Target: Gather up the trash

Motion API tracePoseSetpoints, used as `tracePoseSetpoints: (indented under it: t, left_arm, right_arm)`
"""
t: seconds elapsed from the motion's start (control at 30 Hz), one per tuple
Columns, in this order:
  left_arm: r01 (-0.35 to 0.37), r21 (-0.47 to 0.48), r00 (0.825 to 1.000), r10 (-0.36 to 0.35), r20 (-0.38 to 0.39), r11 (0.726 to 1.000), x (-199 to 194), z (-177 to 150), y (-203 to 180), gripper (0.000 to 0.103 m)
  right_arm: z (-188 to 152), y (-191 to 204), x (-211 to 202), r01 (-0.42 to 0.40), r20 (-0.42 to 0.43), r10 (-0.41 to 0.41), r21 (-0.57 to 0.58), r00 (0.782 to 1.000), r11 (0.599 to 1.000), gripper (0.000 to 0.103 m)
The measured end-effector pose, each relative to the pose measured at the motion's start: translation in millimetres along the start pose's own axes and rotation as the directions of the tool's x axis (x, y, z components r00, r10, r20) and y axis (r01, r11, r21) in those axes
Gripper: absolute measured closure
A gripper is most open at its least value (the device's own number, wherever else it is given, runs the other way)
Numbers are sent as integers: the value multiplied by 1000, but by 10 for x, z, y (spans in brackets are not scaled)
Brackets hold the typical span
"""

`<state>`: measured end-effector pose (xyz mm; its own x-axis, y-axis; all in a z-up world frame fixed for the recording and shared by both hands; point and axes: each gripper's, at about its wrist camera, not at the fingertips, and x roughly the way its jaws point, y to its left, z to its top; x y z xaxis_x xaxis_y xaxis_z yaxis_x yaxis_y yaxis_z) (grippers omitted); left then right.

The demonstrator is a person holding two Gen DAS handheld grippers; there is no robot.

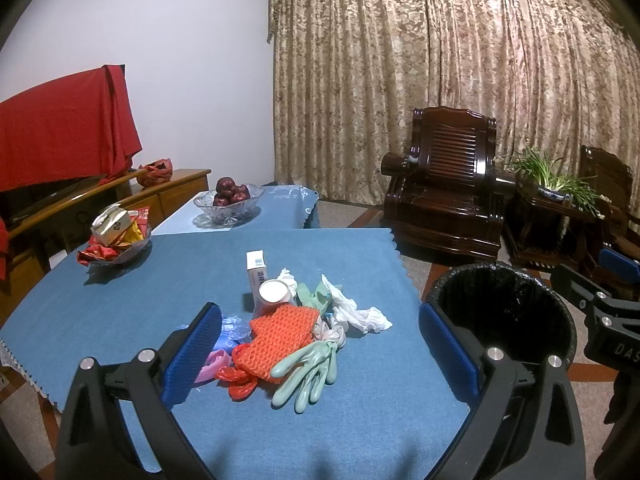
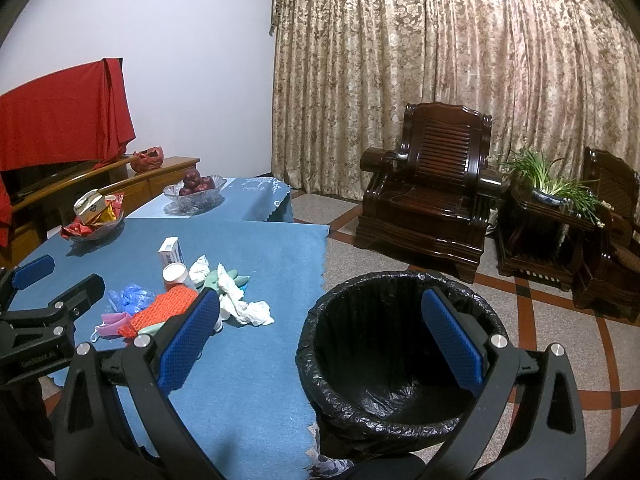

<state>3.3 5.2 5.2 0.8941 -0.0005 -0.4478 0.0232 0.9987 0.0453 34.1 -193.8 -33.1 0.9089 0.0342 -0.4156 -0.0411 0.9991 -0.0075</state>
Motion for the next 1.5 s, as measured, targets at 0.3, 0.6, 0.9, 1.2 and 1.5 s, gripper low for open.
tracePoseSetpoints:
  t: [0.3,0.6,0.9,1.2,1.5]
  left_arm:
    - [0,-1,1000,0,1,1000,-1,-1,1,6]
    - [1,-2,1000,-1,1,1000,-2,-2,2,6]
    - [2,-3,1000,-2,1,1000,-2,-3,3,6]
    - [1,-4,1000,-1,0,1000,1,10,17,6]
    - [-11,-18,1000,11,-16,1000,30,-22,163,6]
  right_arm:
    - [10,7,1,-2,1,2,0,1000,1000,5]
    - [21,23,12,-1,2,1,0,1000,1000,5]
    - [24,51,33,-1,1,1,-1,1000,1000,5]
    - [13,37,50,-5,-3,5,2,1000,1000,5]
    - [-10,238,259,-32,-18,32,-8,999,999,5]
